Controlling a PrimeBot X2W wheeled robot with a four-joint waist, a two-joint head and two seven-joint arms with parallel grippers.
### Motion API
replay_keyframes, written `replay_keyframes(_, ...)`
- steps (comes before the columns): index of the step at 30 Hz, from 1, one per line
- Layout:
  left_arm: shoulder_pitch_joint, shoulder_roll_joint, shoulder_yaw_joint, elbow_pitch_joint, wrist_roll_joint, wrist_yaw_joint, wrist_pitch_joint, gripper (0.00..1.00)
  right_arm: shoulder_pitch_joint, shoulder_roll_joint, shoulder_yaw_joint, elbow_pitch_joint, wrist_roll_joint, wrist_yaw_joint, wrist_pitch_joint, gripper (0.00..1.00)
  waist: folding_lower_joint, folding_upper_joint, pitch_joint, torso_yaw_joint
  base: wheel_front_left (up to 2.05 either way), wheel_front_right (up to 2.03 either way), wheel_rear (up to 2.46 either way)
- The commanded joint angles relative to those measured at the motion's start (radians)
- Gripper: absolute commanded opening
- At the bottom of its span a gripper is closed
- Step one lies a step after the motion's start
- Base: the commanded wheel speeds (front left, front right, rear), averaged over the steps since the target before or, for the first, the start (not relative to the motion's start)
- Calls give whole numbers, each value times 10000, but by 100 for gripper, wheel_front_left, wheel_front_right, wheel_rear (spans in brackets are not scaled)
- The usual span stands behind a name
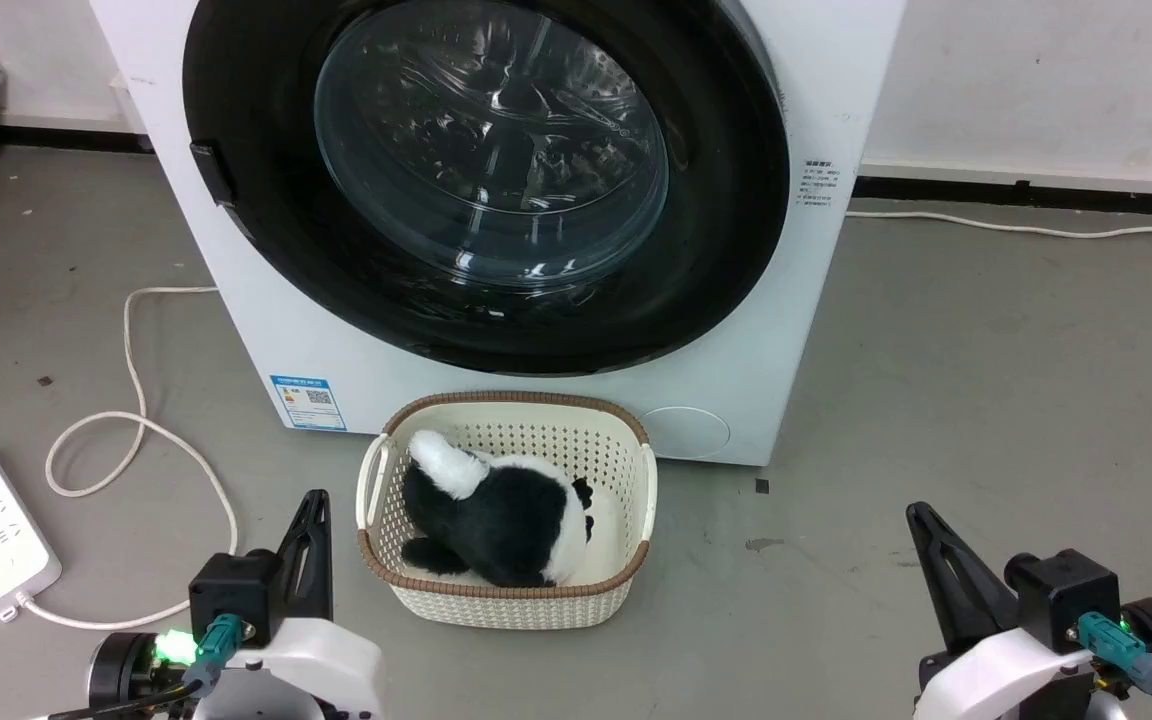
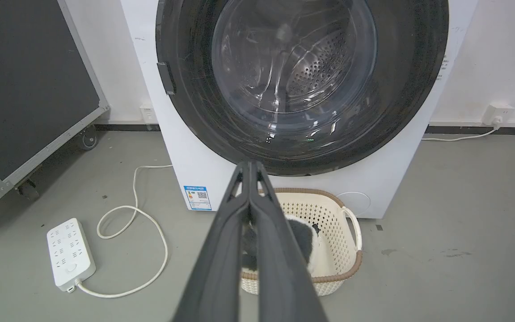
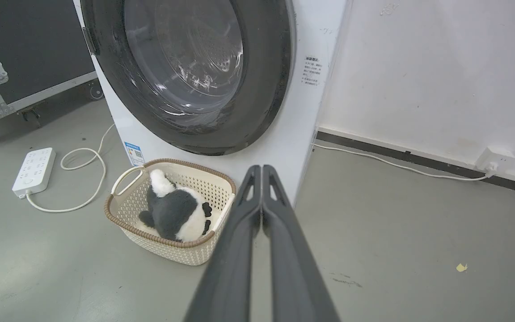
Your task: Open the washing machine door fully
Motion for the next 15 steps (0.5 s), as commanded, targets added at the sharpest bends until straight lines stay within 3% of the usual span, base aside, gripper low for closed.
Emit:
replay_keyframes(1,0,0,-4,0,0,0,-1,100,0,0,-2,0,1,0,0,100,0,0,0,0,0,0,0)
replay_keyframes(2,-1,-2,-5,2,-14,10,-2,100,3,-2,0,-2,0,0,-2,100,0,0,0,0,0,0,0)
replay_keyframes(3,-1,-2,0,6,-19,12,-4,0,5,-2,6,-2,2,0,-3,0,0,0,0,0,0,0,0)
replay_keyframes(4,-1,-2,-5,7,-21,13,-5,100,6,-2,4,-1,4,0,-5,100,0,0,1,0,0,0,0)
replay_keyframes(15,-39,-1,-229,8,-39,164,-235,100,20,-22,-41,-34,223,-1,-234,100,0,0,85,19,0,0,0)
